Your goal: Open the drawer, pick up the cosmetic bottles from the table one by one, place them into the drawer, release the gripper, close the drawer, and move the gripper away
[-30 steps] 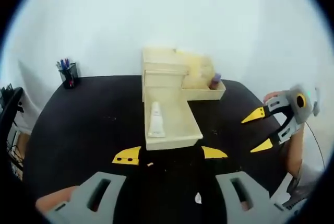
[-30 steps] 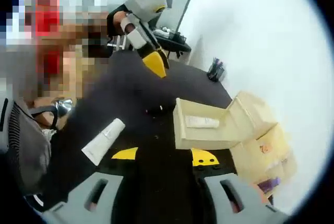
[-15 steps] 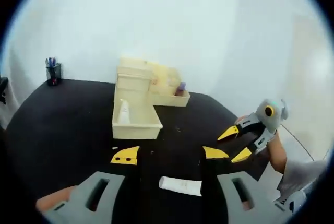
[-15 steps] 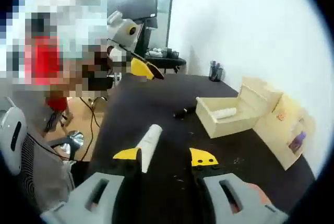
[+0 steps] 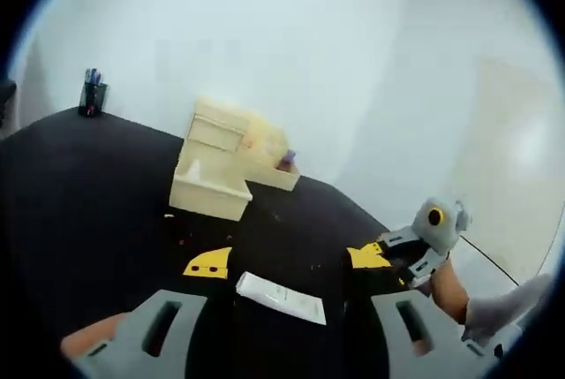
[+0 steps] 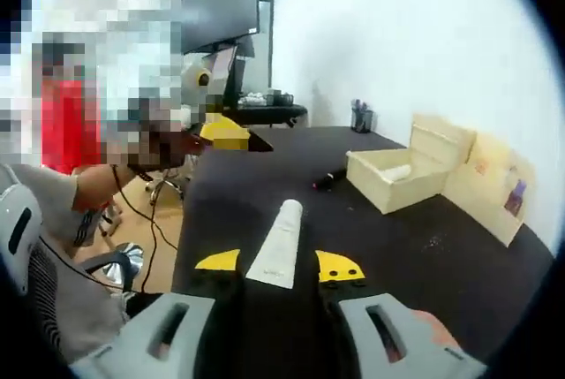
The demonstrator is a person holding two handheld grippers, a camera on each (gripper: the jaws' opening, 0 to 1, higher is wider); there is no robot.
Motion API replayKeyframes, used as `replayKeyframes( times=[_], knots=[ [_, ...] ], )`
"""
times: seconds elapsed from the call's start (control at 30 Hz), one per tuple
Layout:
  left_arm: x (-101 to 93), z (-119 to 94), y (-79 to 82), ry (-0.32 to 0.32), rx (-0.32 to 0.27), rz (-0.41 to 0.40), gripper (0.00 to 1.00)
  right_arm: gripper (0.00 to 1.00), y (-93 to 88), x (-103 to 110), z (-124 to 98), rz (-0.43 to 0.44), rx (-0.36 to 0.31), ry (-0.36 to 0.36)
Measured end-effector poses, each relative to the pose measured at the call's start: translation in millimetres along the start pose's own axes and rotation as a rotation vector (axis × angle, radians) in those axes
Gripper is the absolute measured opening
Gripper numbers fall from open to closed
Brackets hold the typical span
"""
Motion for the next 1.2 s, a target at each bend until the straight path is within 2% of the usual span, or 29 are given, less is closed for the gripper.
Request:
replayKeyframes(
  times=[0.1,0.17,0.3,0.5,0.67,0.77,0.87,0.97,1.0,1.1,1.17,1.2],
  knots=[
    [-1.4,5,-11.9,-0.021,-0.032,-0.038,0.44,0.27,-14.0,-6,13,0.015,0.034,-0.051],
    [-2.3,7,-17.5,-0.037,-0.038,-0.056,0.44,0.27,-20.3,-7,19,0.047,0.014,-0.073],
    [-2.9,9,-27.4,-0.059,-0.060,-0.083,0.42,0.27,-26.3,-8,27,0.113,0.006,-0.068],
    [4.8,14,-38.1,-0.070,-0.084,-0.120,0.40,0.27,-36.9,-7,43,0.114,0.061,-0.053],
    [6.5,15,-41.4,-0.085,-0.096,-0.135,0.39,0.27,-33.5,-8,46,0.125,0.076,-0.021],
    [2.7,15,-40.7,-0.098,-0.104,-0.130,0.39,0.25,-30.9,-5,50,0.095,0.102,0.007],
    [-0.9,16,-44.3,-0.098,-0.074,-0.105,0.39,0.17,-28.0,0,54,0.090,0.129,0.042],
    [-3.4,17,-46.9,-0.092,-0.055,-0.074,0.39,0.16,-25.3,2,58,0.078,0.145,0.038],
    [-2.6,17,-47.2,-0.089,-0.051,-0.072,0.39,0.14,-24.8,2,58,0.099,0.149,0.027],
    [-0.4,16,-47.4,-0.078,-0.040,-0.074,0.39,0.10,-22.7,3,57,0.074,0.117,-0.034],
    [-0.5,13,-46.6,-0.061,0.009,-0.062,0.38,0.00,-20.2,3,54,0.022,0.102,-0.082],
    [-2.9,13,-45.7,-0.068,0.007,-0.062,0.38,0.00,-19.7,6,55,0.033,0.078,-0.089]
  ],
)
Point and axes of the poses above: the point that each gripper's makers call its tool centre point, and the gripper's own axes: z roughly forward along the fingers, x roughly to its left, y roughly out of its top, the point moved 9 cm from there along -z, roughly backward along the fingers, and after that the axes turned 10 degrees about z, right-handed, at the moved point
